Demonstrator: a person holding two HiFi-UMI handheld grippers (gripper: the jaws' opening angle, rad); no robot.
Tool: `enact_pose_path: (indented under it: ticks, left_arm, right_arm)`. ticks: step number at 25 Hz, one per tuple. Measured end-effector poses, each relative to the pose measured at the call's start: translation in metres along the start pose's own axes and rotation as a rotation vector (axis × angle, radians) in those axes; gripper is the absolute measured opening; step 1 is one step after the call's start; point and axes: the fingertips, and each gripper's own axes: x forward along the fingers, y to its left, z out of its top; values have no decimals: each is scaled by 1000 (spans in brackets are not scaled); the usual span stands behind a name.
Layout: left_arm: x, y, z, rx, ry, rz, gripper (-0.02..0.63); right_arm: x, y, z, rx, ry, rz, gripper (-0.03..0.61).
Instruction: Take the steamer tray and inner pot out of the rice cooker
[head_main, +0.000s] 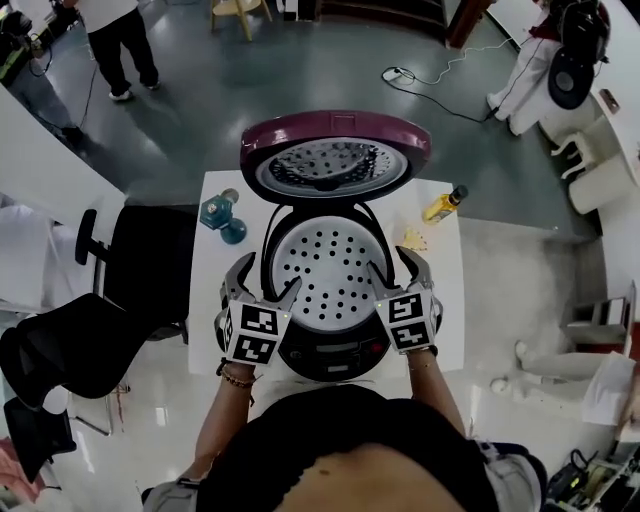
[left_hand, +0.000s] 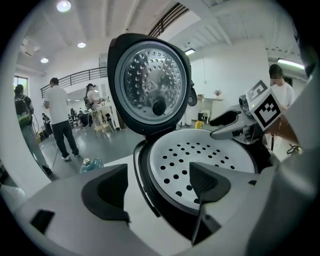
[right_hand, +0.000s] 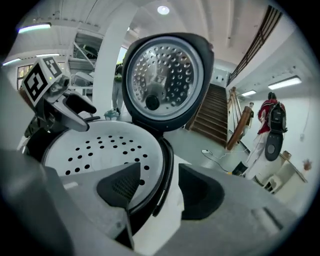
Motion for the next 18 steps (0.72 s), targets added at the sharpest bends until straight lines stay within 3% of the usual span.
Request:
enact_pose_path:
  ticks: [3,8,12,15,17,18]
  left_arm:
    - [10,-1,-5,41,70,-17,365]
    - [28,-1,-16,164,186,-3,365]
    - [29,7,-21,157,217,37,365]
    - [31,9,-24,125,236,14,358]
    - [31,8,-22,115,248,4,258]
    - [31,8,-21,118,254,10,237]
  right_arm:
    - [15,5,-11,-45,111,48,221]
    - [23,1,-14,-104,188,48,225]
    - [31,6,-15,-182,221,69,225]
    - [33,9,-14,-228,233,78,221]
    - [32,9,-12,-247,229,77,201]
    - [32,9,-10,-256,225,78,198]
